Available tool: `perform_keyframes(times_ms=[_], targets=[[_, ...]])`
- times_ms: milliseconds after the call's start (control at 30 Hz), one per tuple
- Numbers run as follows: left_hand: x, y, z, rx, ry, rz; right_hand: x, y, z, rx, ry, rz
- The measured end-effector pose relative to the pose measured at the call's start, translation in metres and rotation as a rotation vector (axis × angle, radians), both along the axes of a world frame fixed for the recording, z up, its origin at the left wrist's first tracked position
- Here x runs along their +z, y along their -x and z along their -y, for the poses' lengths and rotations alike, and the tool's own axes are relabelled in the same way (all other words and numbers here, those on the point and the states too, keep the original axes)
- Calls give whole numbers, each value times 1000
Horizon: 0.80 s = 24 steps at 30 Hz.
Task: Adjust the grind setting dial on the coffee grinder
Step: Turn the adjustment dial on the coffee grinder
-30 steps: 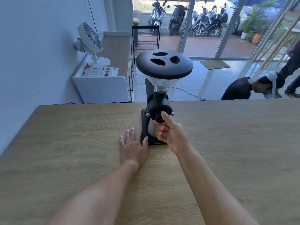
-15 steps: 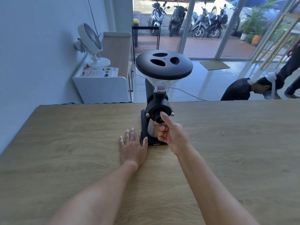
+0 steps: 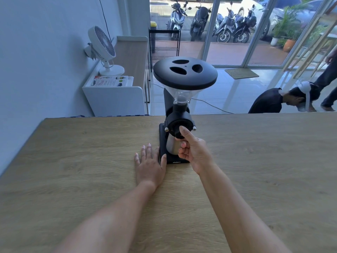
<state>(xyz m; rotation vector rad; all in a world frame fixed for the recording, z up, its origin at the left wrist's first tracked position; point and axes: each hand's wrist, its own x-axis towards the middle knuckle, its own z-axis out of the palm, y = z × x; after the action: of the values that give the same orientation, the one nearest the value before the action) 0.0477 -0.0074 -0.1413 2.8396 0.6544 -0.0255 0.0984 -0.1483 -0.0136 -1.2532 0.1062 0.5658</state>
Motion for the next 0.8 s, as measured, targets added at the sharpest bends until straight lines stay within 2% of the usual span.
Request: perform_keyframes(times_ms=[433, 800], targets=[[1, 0, 0, 2, 2, 2, 0, 3, 1, 56, -26, -1], [1, 0, 0, 5, 10, 0, -3, 4, 0, 120, -160, -84]])
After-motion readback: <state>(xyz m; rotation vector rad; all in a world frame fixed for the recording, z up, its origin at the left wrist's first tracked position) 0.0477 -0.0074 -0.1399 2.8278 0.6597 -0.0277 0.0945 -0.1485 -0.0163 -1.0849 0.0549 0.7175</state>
